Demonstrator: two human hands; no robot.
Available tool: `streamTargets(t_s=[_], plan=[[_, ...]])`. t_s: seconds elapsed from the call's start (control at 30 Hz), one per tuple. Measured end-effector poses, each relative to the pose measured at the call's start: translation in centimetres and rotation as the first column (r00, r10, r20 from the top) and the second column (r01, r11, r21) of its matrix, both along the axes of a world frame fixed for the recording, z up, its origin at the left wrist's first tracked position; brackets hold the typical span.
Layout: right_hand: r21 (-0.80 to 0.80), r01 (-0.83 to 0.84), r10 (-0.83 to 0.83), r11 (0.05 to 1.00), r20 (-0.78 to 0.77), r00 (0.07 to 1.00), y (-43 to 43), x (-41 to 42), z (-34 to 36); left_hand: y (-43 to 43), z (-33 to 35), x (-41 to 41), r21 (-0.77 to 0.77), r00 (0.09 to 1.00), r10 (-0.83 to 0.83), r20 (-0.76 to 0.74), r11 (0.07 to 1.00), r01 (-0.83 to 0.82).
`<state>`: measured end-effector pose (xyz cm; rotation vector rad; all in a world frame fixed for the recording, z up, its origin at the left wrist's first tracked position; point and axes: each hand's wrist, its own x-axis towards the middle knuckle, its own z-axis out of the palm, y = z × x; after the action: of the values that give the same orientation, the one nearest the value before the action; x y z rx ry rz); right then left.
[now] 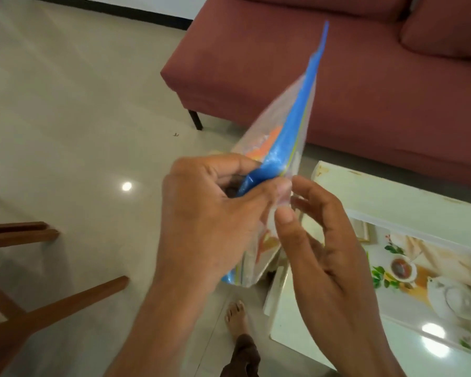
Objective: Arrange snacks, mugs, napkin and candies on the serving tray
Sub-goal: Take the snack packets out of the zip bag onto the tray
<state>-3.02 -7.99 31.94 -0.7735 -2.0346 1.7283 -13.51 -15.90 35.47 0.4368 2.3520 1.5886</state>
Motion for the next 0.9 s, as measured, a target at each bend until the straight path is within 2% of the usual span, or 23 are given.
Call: streamTargets(t_s=[0.13,0.23,0.3,0.37,0.47,0.6,0.67,0.73,0.83,0.9], plan=[[-0.332,0.165,-0.152,0.929,0.063,0.986,4.4,5.1,-0.3,5.0,-2.9,6.2,-0.060,0.987,-0.061,0.150,0.996,0.070],[-0.445,0.244,-0.224,0.861,0.100,0.970,8.5,9.5,-1.3,8.6,-5.4,11.7,-0.111,0.977,-0.059,0.205,0.990,0.083],[-0.443,0.242,-0.212,0.863,0.115,0.970,10.9,12.4,-2.0,11.1,-7.1,15.8,-0.133,0.975,-0.055,0.214,0.987,0.085],[-0.333,0.248,-0.192,0.910,0.194,0.962,13.0,15.0,-3.1,13.2,-8.3,19.5,-0.160,0.980,-0.048,0.192,0.984,0.080],[-0.238,0.302,-0.233,0.923,0.277,0.932,15.5,18.1,-4.8,15.6,-9.3,22.9,-0.173,0.989,-0.054,0.135,0.982,0.077],[-0.137,0.352,-0.296,0.926,0.312,0.903,18.0,20.9,-5.8,17.9,-9.7,25.3,-0.281,0.979,-0.179,0.095,0.939,0.199],[-0.169,0.413,-0.350,0.895,0.307,0.885,19.0,21.6,-6.0,18.6,-9.5,25.6,-0.281,0.956,-0.250,0.153,0.916,0.285],[-0.244,0.470,-0.397,0.848,0.295,0.869,19.9,22.1,-6.1,18.9,-9.2,25.3,-0.219,0.928,-0.283,0.242,0.916,0.337],[-0.382,0.519,-0.419,0.765,0.317,0.851,21.1,22.7,-6.3,19.3,-8.9,24.4,-0.146,0.914,-0.231,0.333,0.945,0.292],[-0.415,0.530,-0.413,0.740,0.341,0.844,21.6,22.8,-6.5,20.0,-9.0,24.0,-0.142,0.908,-0.223,0.355,0.947,0.288]])
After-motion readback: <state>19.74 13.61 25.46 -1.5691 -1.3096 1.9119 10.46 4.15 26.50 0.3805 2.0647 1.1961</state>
